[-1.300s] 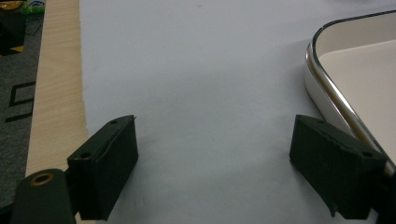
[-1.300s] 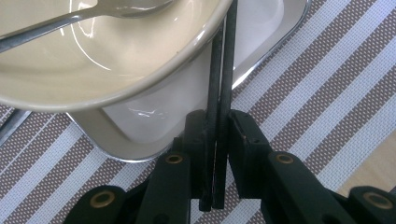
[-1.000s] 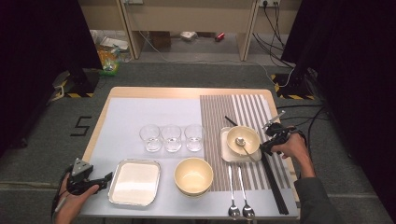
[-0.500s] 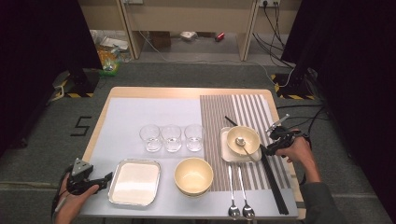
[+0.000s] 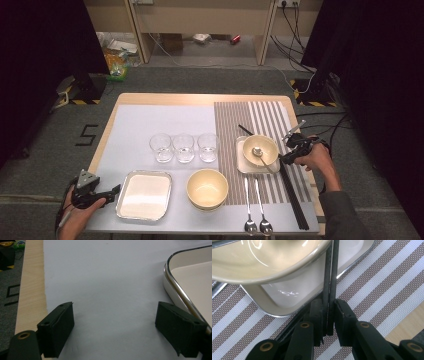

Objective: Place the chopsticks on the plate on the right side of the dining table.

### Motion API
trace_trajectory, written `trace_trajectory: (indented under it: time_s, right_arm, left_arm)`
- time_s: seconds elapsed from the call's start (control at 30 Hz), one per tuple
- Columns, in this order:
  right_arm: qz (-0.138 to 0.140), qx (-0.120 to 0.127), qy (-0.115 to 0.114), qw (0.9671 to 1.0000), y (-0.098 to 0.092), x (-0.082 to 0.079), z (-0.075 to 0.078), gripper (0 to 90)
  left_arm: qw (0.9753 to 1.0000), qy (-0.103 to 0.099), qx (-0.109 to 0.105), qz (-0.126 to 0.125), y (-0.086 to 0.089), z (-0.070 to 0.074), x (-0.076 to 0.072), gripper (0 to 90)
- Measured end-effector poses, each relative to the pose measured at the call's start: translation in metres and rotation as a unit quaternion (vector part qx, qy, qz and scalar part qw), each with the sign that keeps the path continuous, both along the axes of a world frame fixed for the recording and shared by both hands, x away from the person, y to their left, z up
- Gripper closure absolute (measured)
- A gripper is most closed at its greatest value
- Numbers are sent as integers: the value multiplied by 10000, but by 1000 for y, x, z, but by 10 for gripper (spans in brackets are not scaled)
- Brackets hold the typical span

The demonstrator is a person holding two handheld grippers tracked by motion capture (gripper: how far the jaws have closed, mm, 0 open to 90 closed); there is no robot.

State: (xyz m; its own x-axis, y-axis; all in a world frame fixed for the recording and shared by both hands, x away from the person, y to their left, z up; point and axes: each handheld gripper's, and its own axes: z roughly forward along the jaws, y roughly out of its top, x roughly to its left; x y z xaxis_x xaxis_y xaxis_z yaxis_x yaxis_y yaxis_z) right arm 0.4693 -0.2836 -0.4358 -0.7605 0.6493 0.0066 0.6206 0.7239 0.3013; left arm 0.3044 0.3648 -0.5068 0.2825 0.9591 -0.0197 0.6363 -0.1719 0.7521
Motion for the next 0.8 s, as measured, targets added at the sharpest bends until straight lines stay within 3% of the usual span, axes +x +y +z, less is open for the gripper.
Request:
trace_trajectory:
  time_s: [0.53,0.8]
  right_arm:
    - [54,-7,-84,9999,3,7,-1,748]
    - [-75,219,-243,9994,-2,3,8,690]
  left_arm:
    - [10000,-1,-2,2,0,0,0,149]
    - [10000,0,-2,1,0,0,0,149]
